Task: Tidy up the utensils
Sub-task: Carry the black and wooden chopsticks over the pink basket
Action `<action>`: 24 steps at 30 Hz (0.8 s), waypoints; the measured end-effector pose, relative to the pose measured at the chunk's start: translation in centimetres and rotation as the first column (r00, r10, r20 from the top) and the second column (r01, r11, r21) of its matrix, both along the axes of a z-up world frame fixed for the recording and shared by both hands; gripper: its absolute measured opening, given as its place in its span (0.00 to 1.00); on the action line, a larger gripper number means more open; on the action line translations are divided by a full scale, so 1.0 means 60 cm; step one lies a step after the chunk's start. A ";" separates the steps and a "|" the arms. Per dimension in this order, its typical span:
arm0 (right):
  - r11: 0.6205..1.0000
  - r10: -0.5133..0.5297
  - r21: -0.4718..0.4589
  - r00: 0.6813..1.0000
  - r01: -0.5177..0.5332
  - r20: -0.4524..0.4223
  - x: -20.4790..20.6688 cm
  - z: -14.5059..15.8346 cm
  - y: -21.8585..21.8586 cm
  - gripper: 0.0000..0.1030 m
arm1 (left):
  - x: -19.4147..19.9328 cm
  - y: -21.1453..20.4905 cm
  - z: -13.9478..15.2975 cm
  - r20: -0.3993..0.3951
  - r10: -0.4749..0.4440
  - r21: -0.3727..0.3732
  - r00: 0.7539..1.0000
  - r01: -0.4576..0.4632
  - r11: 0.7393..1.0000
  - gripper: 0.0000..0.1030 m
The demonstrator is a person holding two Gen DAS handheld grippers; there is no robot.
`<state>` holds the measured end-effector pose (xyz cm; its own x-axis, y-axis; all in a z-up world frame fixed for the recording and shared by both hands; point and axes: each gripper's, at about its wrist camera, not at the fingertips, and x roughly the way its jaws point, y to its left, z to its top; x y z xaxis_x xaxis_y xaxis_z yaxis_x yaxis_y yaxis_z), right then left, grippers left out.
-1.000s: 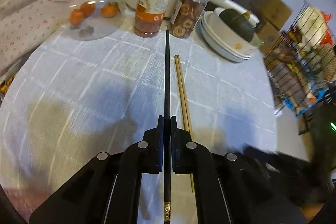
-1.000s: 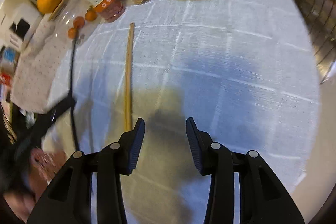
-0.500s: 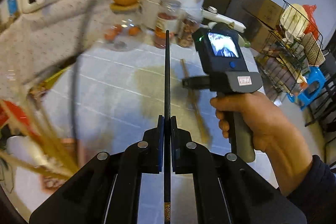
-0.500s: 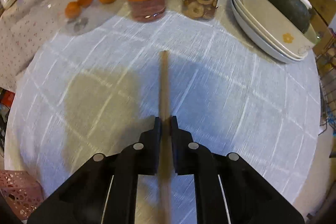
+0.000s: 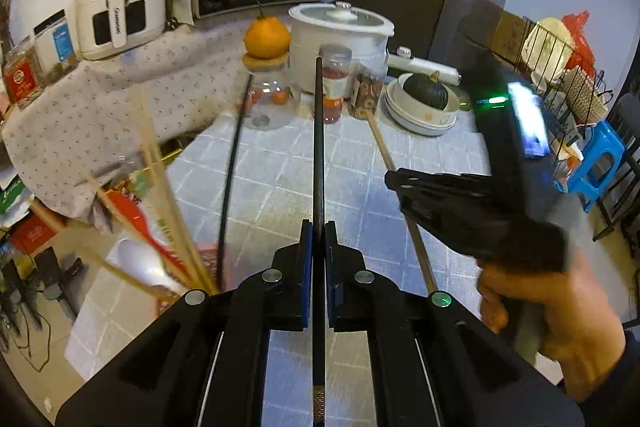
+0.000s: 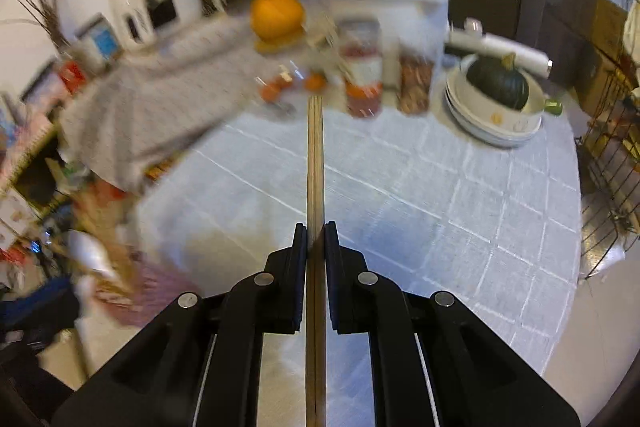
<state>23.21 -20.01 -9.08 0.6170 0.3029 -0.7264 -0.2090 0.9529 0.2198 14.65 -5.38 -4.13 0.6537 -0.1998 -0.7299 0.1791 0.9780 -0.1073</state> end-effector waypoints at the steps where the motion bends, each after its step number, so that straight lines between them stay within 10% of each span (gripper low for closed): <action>1: 1.000 0.005 -0.007 1.000 -0.005 0.022 -0.016 0.009 0.010 0.09 | -0.006 0.007 0.002 0.000 0.002 -0.007 1.000 -0.002 1.000 0.05; 24: 0.991 0.126 -0.067 0.970 -0.115 0.206 -0.143 0.099 0.109 0.09 | -0.048 0.106 0.054 0.114 0.074 -0.029 0.991 -0.071 0.997 0.05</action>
